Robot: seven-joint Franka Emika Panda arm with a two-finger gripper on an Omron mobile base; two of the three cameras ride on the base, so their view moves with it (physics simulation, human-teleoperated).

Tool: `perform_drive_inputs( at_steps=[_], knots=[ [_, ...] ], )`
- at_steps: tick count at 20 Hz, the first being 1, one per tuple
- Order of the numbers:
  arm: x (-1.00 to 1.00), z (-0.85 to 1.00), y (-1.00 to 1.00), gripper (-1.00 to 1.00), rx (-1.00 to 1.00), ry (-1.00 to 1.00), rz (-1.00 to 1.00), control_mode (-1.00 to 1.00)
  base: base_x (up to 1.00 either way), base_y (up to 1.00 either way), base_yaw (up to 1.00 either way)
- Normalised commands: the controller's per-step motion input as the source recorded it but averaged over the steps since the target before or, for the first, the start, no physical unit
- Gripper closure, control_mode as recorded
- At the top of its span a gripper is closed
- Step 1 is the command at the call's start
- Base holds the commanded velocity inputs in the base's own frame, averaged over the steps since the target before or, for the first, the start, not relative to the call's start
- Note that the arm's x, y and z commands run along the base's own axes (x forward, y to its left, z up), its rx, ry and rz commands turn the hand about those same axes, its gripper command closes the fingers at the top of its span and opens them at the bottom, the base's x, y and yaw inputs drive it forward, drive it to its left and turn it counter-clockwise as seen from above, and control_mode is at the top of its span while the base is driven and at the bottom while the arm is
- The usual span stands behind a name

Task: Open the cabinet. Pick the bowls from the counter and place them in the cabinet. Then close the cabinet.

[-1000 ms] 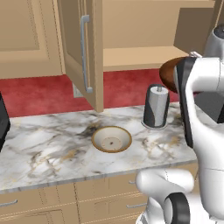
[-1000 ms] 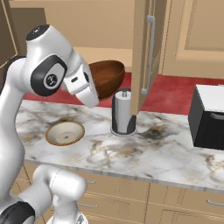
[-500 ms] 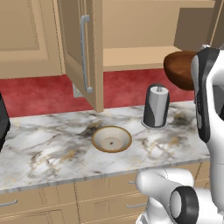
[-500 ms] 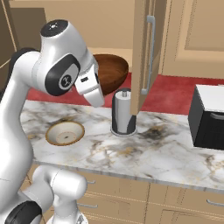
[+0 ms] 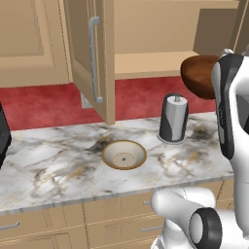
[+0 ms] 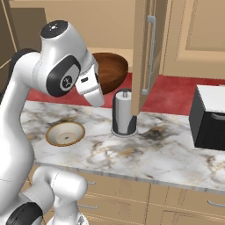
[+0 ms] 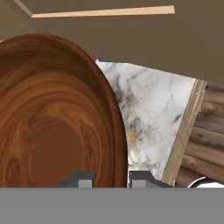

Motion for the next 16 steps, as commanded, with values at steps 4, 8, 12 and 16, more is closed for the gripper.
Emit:
perform_drive_inputs(
  at_steps=[4,8,12,16],
  knots=[
    [0.20,0.25,0.14,1.00,0.09,-0.07,0.00,-1.00,0.00,0.00,0.00],
    [0.25,0.06,0.22,1.00,0.12,-0.08,0.00,-1.00,0.00,0.00,0.00],
    [0.47,0.00,0.36,1.00,0.09,-0.11,0.00,-1.00,0.00,0.00,0.00],
    [0.59,0.00,0.32,1.00,0.05,-0.14,0.00,-1.00,0.00,0.00,0.00]
  ],
)
